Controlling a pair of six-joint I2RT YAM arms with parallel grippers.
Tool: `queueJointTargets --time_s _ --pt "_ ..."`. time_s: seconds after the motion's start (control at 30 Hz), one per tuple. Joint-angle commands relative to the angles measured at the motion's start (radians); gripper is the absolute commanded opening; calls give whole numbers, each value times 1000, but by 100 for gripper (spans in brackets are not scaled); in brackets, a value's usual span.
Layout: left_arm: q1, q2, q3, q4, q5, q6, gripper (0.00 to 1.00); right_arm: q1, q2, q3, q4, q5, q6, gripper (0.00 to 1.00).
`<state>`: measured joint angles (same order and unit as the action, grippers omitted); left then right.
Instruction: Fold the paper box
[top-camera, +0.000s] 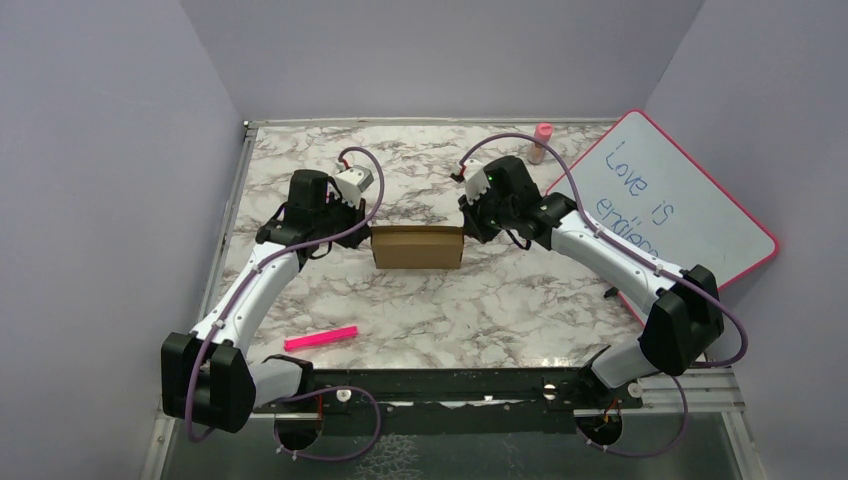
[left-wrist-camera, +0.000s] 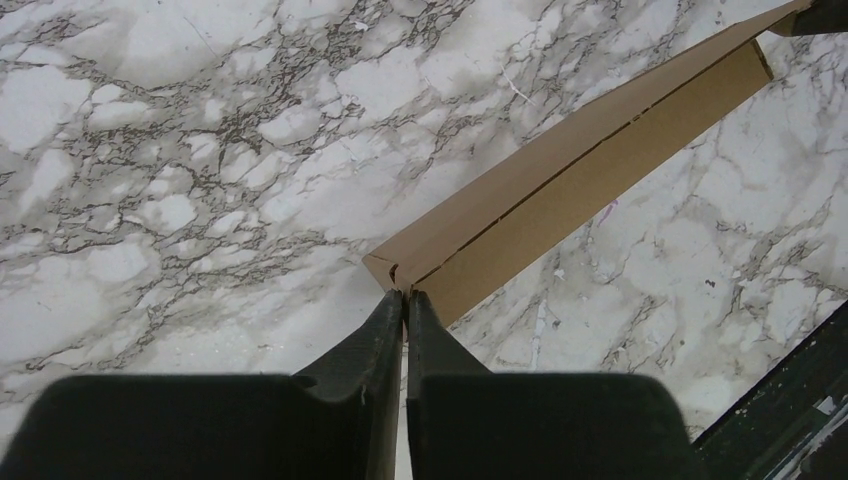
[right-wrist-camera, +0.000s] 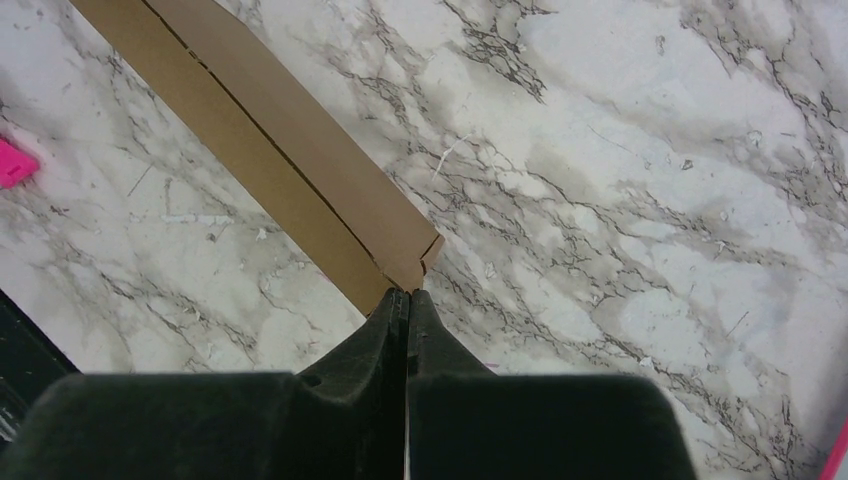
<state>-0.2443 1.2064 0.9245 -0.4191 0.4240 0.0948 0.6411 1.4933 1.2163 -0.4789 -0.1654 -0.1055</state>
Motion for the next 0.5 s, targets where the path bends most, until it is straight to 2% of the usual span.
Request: queueJointTargets --time_s 0.0,0.23,0.47 --pt "-4 -14 45 -11 39 -19 3 -1 10 21 -14 -42 -1 4" --pt "-4 -27 43 -9 24 -112 0 -1 25 42 -51 -30 38 2" --pt "-6 -53 27 6 -5 -238 0 -1 38 61 -83 -2 175 2"
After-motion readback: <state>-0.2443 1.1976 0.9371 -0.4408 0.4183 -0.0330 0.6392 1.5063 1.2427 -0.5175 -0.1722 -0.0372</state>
